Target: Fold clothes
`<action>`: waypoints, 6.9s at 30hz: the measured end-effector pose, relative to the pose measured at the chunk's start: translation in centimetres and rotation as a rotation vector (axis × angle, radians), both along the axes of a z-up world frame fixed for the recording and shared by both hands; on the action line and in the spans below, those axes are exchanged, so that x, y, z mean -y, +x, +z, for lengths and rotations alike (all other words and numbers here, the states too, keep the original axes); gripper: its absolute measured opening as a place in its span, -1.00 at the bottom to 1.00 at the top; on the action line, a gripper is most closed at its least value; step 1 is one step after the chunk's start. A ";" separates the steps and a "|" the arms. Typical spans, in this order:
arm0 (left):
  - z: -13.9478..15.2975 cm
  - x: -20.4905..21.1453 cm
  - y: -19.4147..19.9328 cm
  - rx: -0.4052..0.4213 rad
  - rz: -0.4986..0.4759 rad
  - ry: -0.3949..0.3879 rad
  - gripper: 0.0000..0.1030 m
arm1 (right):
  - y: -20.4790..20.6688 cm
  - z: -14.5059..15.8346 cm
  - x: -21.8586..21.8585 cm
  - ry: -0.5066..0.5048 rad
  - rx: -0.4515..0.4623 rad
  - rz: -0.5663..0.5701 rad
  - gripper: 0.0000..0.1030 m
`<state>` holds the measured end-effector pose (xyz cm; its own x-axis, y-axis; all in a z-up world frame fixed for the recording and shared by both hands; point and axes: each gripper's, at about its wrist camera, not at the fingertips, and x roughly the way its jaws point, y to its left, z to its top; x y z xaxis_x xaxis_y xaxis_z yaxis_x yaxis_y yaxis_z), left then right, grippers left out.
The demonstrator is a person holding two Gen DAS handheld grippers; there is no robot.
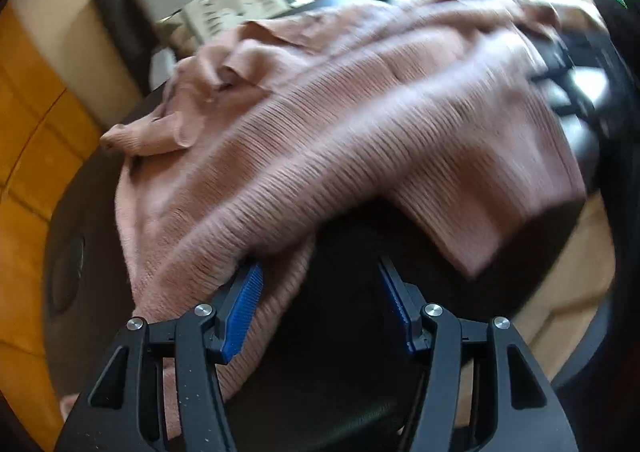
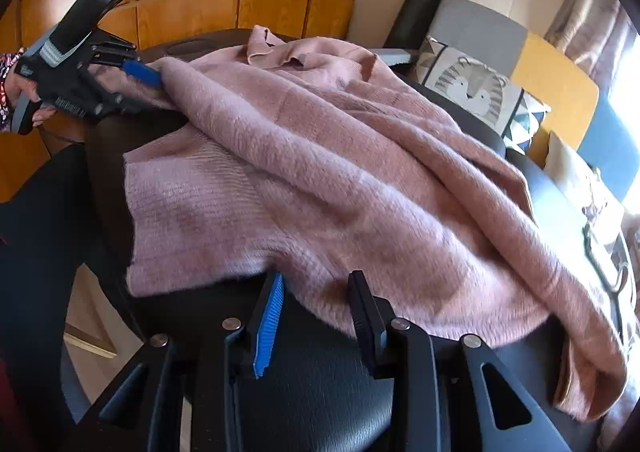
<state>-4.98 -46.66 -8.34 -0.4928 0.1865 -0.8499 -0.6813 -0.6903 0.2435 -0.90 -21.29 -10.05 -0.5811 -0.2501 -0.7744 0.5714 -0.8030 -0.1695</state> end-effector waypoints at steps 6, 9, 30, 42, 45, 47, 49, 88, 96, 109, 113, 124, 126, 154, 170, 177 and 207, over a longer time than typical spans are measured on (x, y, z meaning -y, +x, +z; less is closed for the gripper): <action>0.4 -1.2 1.5 0.011 -0.123 0.043 0.17 | -1.3 -0.1 0.3 -0.054 0.034 -0.018 -0.32; 0.3 -2.6 1.2 -0.002 -0.137 0.031 0.17 | -1.9 -0.1 0.0 -0.101 0.062 -0.040 -0.31; 0.7 -4.7 5.2 -0.133 -0.285 -0.036 0.17 | 0.5 -1.2 -9.9 -0.812 0.488 -0.279 -0.81; 0.3 -6.7 -0.3 -0.187 -0.359 -0.144 0.17 | 0.7 -0.9 -7.6 -0.652 0.439 -0.223 -0.72; 0.0 -7.1 0.6 -0.257 -0.444 -0.205 0.17 | 1.1 -0.7 -7.4 -0.627 0.417 -0.208 -0.61; 0.0 -7.4 1.6 -0.280 -0.495 -0.225 0.17 | 1.7 -0.1 -6.5 -0.540 0.354 -0.172 -0.56; 0.0 -7.7 1.9 -0.281 -0.528 -0.219 0.17 | 2.2 0.5 -5.0 -0.416 0.279 -0.122 -0.50; 3.1 -5.1 -6.6 0.174 0.209 0.410 -0.73 | -5.8 2.9 -5.0 -0.582 0.221 -0.299 -0.57; 3.3 -4.8 -7.6 0.243 0.187 0.467 -0.73 | -2.4 4.6 -1.2 -0.148 -0.035 -0.052 -0.46; 3.5 -4.5 -8.9 0.301 0.226 0.536 -0.73 | 0.0 0.3 3.2 0.389 -0.264 0.104 -0.46; 3.9 -4.5 -9.0 0.308 0.225 0.569 -0.72 | -0.3 -1.0 3.0 0.487 -0.342 0.063 -0.46; 3.7 -4.6 -7.3 0.267 0.185 0.487 -0.39 | -7.4 1.4 2.9 0.015 -0.053 -0.049 -0.77; 3.5 -4.3 -6.7 0.254 0.175 0.469 -0.24 | -9.6 1.7 -0.6 -0.246 0.089 -0.185 -0.82; 2.1 -9.7 1.8 -0.137 -0.098 0.177 0.24 | -11.4 -1.1 -8.6 -0.792 0.339 -0.466 -0.89; 1.8 -7.5 -0.7 0.032 0.076 0.374 -0.51 | -10.7 -0.9 -8.4 -0.776 0.299 -0.449 -0.87; 2.0 -6.9 -1.4 0.037 0.132 0.396 -0.77 | -10.3 -0.7 -7.7 -0.736 0.247 -0.412 -0.83; 24.8 2.1 4.1 -0.541 0.207 0.962 -0.85 | -11.1 15.4 -9.9 -1.587 0.270 -0.090 -0.87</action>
